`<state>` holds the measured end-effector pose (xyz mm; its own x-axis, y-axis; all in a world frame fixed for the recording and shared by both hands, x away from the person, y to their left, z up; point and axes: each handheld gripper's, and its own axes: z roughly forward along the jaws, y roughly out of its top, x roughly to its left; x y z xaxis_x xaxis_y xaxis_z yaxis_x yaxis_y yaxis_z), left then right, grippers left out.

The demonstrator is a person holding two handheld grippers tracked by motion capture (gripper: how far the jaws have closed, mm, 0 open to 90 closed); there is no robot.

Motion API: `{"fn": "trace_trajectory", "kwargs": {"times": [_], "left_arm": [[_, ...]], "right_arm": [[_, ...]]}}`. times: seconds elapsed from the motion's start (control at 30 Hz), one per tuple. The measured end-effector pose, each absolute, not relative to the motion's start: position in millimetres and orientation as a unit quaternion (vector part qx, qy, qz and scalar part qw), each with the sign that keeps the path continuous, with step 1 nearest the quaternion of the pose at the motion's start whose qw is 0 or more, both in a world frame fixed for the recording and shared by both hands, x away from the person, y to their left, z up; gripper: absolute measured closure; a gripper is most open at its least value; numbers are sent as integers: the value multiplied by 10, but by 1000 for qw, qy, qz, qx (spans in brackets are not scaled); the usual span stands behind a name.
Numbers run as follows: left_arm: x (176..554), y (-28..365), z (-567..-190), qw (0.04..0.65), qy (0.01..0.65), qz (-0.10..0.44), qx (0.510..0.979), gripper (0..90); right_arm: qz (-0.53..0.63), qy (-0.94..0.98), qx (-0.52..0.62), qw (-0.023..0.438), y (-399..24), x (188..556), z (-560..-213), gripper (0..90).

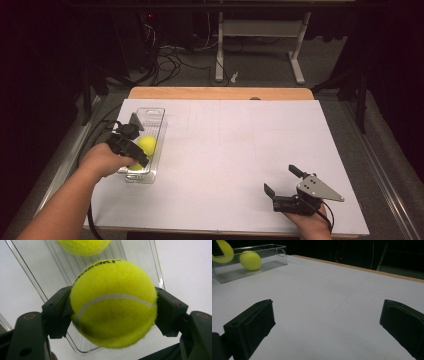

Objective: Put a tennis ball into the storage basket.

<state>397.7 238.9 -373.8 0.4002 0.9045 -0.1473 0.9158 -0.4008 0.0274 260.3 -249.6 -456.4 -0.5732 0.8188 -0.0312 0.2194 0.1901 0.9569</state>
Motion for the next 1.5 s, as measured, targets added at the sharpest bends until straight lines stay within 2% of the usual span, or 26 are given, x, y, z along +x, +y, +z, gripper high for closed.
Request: {"fn": "trace_trajectory", "kwargs": {"times": [0.47, 0.5, 0.57, 0.63, 0.7, 1.5], "left_arm": [[3957, 2388, -3687, 58, 541, -53, 838, 258], [3953, 2389, -3679, 66, 536, -55, 840, 242], [3951, 2394, -3634, 85, 535, -53, 839, 129], [3947, 2381, -3605, 80, 531, -47, 843, 51], [3944, 2375, -3584, 81, 531, -52, 842, 12], [3905, 2255, -3606, 76, 518, -55, 850, 7]], "right_arm": [[523, 717, 361, 287, -2483, 2599, -4561, 2], [523, 717, 360, 287, -2483, 2599, -4560, 2], [524, 717, 360, 287, -2483, 2599, -4560, 3], [523, 717, 360, 287, -2482, 2598, -4560, 2], [524, 716, 360, 287, -2481, 2598, -4558, 2], [523, 716, 361, 288, -2476, 2601, -4561, 2]]}}
